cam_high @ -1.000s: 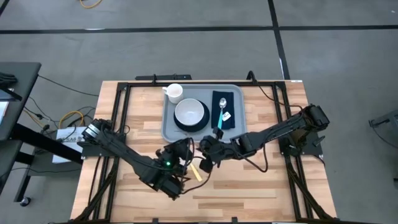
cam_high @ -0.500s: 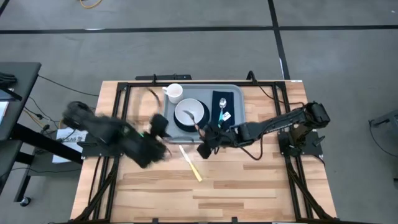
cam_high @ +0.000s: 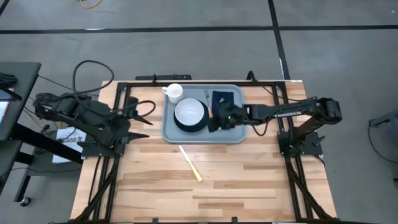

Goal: Set up tray
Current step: Put the orange fork to the left of the blue spoon on the black napkin

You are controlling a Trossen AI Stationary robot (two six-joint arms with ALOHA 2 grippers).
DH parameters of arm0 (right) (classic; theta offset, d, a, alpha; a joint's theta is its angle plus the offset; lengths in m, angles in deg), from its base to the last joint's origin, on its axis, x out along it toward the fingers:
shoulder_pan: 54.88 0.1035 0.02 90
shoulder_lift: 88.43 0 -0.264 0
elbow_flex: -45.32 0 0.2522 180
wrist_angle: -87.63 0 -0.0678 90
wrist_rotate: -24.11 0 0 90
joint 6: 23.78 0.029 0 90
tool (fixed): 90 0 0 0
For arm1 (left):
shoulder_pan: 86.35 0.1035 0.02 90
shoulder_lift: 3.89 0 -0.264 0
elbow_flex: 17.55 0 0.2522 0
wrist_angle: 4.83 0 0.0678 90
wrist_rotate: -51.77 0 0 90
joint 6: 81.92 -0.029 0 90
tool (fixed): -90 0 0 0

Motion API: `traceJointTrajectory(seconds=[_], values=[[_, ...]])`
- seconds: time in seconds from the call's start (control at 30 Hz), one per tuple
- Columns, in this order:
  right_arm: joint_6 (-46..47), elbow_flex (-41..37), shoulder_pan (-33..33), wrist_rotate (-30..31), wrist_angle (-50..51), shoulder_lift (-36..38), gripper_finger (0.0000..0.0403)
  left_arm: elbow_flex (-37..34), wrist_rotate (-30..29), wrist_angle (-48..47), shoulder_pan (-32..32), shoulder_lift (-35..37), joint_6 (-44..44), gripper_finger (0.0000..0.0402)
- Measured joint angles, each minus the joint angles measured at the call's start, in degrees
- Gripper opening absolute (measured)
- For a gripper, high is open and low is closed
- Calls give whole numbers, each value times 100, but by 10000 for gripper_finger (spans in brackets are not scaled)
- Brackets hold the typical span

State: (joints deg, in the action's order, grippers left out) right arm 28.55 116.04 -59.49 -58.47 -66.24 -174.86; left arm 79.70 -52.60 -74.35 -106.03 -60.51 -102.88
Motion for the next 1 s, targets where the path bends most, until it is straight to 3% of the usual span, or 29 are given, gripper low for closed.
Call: traceJointTrajectory(seconds=[0.13, 0.3, 0.6, 0.8, 1.0], values=[[454, -409, -550, -502, -542, -12, 37, -1357, 80, 1058, 88, 957, 11, 191], [805, -497, -1082, -1000, -394, -287, 37, -2808, 541, 2216, 102, 1999, 393, 191], [1737, -495, -1428, -1348, -161, -365, 37, -4745, 815, 3784, 102, 3151, 1579, 191], [2229, -493, -1401, -1259, 296, -365, 37, -5555, 805, 4259, 102, 3438, 2018, 191], [2301, -490, -1322, -940, 434, -378, 37, -5590, 826, 4626, 102, 3515, 1849, 191]])
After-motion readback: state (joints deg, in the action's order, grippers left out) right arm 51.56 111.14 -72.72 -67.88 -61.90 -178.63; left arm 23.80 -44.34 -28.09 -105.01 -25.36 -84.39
